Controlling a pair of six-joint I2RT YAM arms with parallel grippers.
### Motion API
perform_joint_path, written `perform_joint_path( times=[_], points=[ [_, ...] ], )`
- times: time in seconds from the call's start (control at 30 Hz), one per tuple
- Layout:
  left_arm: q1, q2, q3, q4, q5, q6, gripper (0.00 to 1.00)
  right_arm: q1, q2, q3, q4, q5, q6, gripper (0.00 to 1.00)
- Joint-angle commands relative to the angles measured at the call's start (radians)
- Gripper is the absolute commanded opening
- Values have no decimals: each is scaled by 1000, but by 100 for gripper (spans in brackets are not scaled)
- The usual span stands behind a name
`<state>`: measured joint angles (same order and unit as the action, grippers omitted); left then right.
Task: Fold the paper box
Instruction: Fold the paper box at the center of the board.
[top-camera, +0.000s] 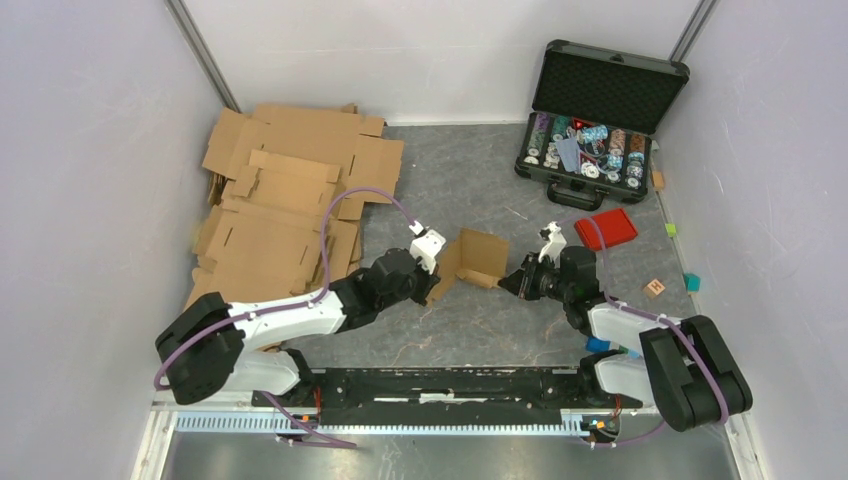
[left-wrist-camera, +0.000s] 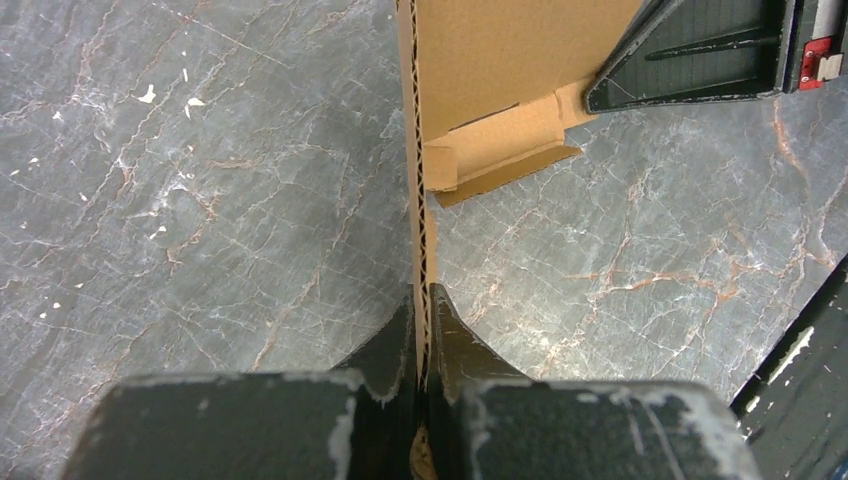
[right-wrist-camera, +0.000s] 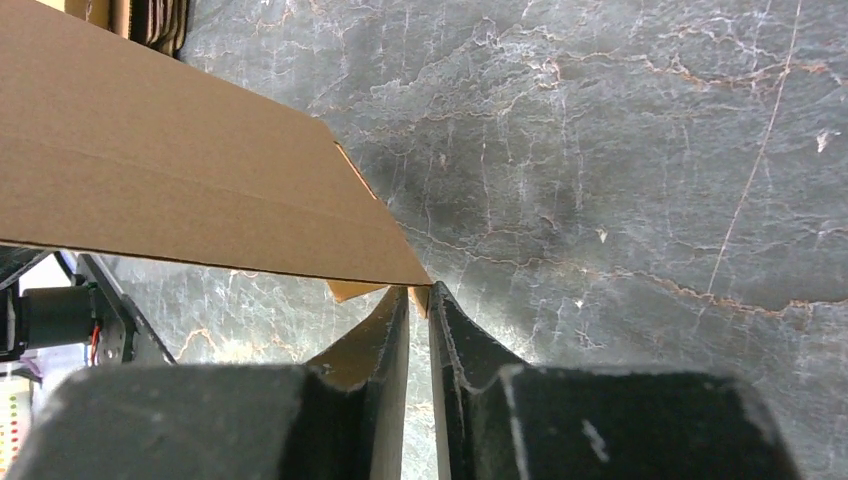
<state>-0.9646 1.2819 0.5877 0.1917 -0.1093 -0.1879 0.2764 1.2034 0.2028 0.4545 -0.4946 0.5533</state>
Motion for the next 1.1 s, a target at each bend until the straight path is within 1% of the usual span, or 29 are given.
perform_joint_path(
  times=[0.0,0.13,0.27,0.33,0.47,0.7,0.83,0.97,1.07],
  points=[
    [-33,19,15,34,21,50,2,-5,4,0,133,-90,62,17],
    [-53,29,21,27,-5,65,2,-12,4,-13,174,-114,107,12],
    [-95,56,42,-2,-81,100,2,-30,4,-34,233,-138,172,12],
    [-122,76,59,-17,-122,117,2,-37,6,-49,276,-153,212,14],
    [-146,92,69,-20,-141,123,2,-42,23,-70,361,-180,269,17],
    [-155,93,68,-20,-153,134,2,-66,35,-111,493,-183,382,17],
    [-162,95,70,-21,-156,137,2,-82,41,-140,613,-181,468,17],
    [-163,91,68,-21,-158,134,2,-82,71,-139,691,-203,505,21],
    [-163,89,67,-20,-150,127,2,-82,75,-137,687,-196,493,26]
  ],
)
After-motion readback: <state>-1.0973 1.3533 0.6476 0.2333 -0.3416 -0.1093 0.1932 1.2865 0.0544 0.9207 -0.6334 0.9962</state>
